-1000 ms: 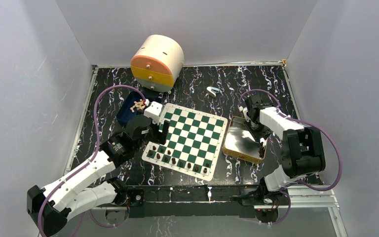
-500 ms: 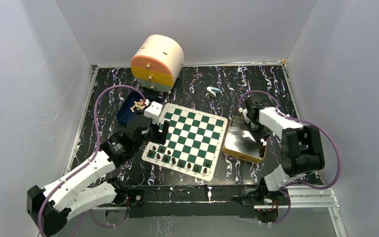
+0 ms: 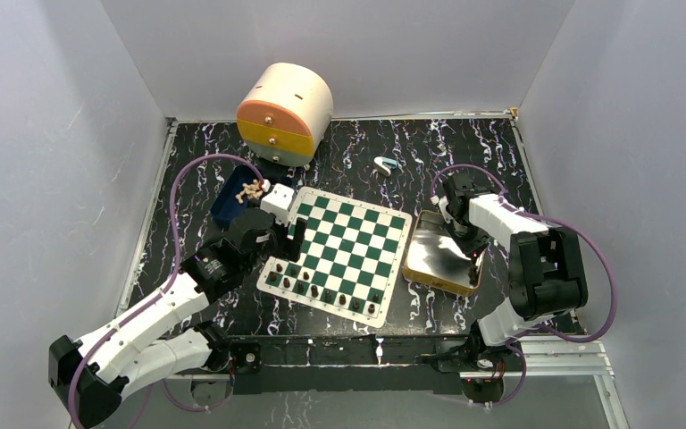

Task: Set up the chess pieces on the board
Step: Pick up the chess piece from the storage box.

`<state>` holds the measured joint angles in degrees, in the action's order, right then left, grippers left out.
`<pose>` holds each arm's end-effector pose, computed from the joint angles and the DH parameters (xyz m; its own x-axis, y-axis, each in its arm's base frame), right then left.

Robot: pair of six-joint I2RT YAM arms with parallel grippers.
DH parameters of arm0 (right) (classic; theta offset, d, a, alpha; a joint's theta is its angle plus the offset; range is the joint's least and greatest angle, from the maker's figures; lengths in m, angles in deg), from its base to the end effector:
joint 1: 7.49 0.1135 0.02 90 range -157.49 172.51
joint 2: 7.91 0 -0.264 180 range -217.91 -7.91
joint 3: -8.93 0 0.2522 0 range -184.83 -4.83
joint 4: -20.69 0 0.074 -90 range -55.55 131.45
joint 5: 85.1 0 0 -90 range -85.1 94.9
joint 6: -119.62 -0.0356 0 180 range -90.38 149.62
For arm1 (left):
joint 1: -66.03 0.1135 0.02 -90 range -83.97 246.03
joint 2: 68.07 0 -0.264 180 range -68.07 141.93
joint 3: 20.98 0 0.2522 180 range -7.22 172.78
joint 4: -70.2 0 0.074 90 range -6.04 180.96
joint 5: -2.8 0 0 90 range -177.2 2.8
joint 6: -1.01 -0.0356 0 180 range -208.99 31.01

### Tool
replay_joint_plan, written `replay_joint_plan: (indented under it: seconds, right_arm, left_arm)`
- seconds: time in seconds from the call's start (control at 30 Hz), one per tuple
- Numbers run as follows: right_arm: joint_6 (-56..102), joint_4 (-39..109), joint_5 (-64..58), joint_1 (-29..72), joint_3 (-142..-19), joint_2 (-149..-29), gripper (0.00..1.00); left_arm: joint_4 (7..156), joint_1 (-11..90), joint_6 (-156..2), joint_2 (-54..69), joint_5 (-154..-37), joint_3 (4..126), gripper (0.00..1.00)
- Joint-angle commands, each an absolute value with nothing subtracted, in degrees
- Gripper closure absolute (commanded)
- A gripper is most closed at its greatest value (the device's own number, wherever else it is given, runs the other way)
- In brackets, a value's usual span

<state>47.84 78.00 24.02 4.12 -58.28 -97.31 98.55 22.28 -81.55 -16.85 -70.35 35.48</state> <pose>0.2672 0.0430 0.1764 -0.8737 -0.4811 -0.0724 -0.4262 0.8286 -0.3629 0.1554 -0.1344 0.2999 -0.3419 0.1557 -0.9267 0.4286 0.9035 -0.0063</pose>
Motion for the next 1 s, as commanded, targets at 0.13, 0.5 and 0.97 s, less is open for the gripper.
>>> replay_joint_plan:
  seconds: [0.13, 0.5, 0.97]
  right_arm:
    - [48.5, 80.3, 21.4, 4.2, -59.6, -97.2, 0.83]
    - [48.3, 83.2, 18.4, 4.7, -62.5, -93.8, 0.87]
    - [45.2, 86.6, 15.6, 6.5, -67.5, -95.7, 0.88]
  left_arm:
    - [98.3, 21.9, -82.2, -18.0, -68.7, 35.3, 0.23]
    - [98.3, 21.9, -82.3, -17.8, -68.4, 35.3, 0.23]
    - [98.2, 21.9, -82.4, -17.6, -68.5, 35.3, 0.24]
